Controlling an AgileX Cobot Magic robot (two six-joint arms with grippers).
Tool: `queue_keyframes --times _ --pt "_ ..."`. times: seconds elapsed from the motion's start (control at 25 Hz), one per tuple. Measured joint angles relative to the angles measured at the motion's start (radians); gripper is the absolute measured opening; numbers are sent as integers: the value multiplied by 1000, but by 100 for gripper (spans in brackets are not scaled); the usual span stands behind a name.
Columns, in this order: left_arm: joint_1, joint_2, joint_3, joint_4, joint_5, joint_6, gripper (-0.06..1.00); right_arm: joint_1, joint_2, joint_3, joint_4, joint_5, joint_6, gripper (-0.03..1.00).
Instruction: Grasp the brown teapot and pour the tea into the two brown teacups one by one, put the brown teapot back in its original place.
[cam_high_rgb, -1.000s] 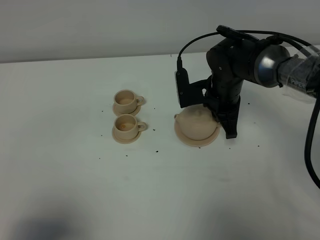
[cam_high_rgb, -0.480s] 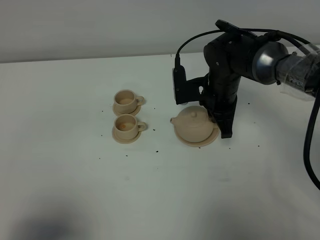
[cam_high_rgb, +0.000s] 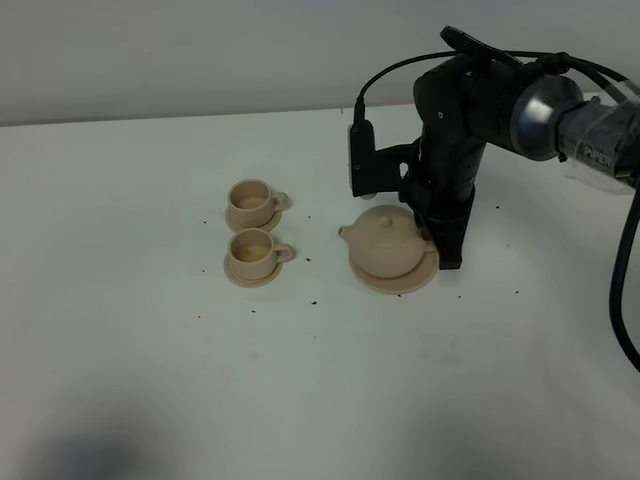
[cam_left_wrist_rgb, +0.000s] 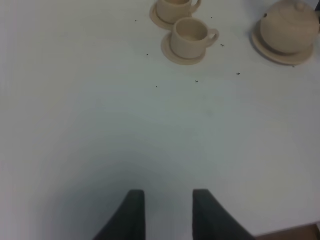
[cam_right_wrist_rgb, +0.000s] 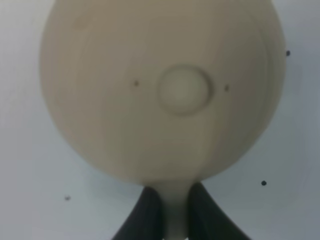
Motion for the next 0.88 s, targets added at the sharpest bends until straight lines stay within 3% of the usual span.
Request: queue_keyframes --times 0.52,0.88 --pt "0 0 0 0 0 -2 25 -7 0 -25 -18 13 20 11" --pt "0 0 0 0 0 -1 25 -7 0 -110 -47 124 141 11"
